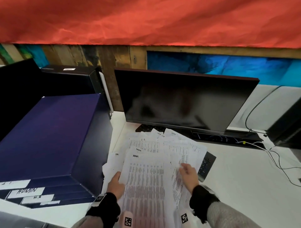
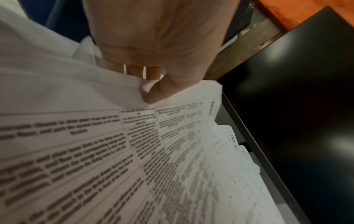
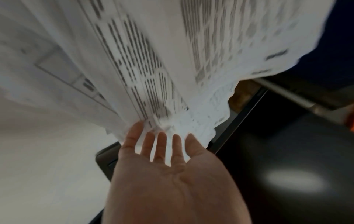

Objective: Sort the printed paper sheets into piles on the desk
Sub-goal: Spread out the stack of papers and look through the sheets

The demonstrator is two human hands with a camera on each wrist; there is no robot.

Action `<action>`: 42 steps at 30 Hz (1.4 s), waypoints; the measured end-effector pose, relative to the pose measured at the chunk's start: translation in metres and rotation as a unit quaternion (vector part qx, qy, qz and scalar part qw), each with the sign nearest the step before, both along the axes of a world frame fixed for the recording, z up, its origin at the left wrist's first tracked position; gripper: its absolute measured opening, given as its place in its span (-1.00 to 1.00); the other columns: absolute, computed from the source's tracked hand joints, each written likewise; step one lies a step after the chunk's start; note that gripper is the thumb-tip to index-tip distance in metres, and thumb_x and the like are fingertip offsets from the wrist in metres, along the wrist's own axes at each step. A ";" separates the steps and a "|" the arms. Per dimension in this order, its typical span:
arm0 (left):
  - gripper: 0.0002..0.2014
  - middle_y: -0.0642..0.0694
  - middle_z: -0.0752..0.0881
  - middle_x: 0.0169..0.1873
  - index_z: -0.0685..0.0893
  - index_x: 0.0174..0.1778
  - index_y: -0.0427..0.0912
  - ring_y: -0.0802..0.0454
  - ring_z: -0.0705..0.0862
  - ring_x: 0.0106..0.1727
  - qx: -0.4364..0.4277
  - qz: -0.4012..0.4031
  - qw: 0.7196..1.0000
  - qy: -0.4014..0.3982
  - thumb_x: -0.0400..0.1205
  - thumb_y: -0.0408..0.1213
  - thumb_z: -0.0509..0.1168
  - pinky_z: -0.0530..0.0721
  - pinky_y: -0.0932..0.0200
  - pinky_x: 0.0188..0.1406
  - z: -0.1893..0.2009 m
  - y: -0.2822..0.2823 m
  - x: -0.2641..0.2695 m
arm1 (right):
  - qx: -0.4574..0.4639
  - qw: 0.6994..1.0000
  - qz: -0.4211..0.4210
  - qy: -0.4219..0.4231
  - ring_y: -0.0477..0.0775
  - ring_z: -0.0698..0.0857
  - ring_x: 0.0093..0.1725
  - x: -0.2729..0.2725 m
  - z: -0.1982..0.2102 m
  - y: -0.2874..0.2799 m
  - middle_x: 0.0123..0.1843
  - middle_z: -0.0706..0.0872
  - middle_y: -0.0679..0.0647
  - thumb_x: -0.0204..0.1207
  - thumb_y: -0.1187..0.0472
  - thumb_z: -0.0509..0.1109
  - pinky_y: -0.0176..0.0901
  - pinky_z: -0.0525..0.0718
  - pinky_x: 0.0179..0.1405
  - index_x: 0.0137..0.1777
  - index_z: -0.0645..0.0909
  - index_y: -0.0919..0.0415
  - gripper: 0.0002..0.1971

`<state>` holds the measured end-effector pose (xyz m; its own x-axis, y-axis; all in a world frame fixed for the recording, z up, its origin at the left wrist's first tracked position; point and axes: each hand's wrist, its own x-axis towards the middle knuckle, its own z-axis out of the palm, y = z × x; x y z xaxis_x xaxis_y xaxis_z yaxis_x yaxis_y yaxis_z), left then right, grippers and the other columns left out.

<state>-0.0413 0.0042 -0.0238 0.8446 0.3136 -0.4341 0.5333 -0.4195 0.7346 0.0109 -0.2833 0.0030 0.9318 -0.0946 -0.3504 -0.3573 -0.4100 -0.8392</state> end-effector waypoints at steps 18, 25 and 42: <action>-0.53 0.13 0.71 -0.37 0.64 -0.26 0.24 -0.04 0.68 -0.21 0.072 -0.119 0.987 -0.075 0.51 -0.58 0.25 0.56 0.19 -0.21 -0.006 0.038 -0.038 | -0.206 0.970 -0.006 0.129 0.35 0.42 0.31 0.012 -0.001 -0.013 0.38 0.28 0.30 0.41 0.16 0.47 0.02 0.43 0.42 0.43 0.45 0.17 -0.43; -0.76 0.08 0.66 -0.27 0.62 -0.10 -0.07 0.06 0.58 -0.15 0.069 -0.101 0.990 -0.073 0.54 -0.55 0.32 0.55 0.23 -0.01 0.009 0.027 -0.043 | -0.164 0.982 0.055 -0.080 0.08 0.52 0.13 -0.005 0.002 0.001 0.06 0.57 -0.12 0.47 0.24 0.44 0.03 0.44 0.17 -0.23 0.70 -0.13 -0.81; -0.74 -0.31 0.75 -0.03 0.67 0.15 -0.34 -0.32 0.68 0.08 0.139 -0.055 0.987 -0.053 0.54 -0.50 0.32 0.46 0.19 -0.15 -0.002 0.032 -0.049 | 0.149 0.968 0.039 0.200 -0.02 0.62 -0.35 0.001 0.034 0.039 -0.32 0.69 0.03 0.72 -0.15 -0.08 -0.29 0.46 -0.35 -0.16 0.63 0.17 -0.44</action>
<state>-0.0898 0.0362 -0.0254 0.9158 0.3130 -0.2515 0.4003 -0.6639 0.6317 0.0114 -0.2441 0.0367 0.7158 0.1320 -0.6857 -0.6557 -0.2104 -0.7251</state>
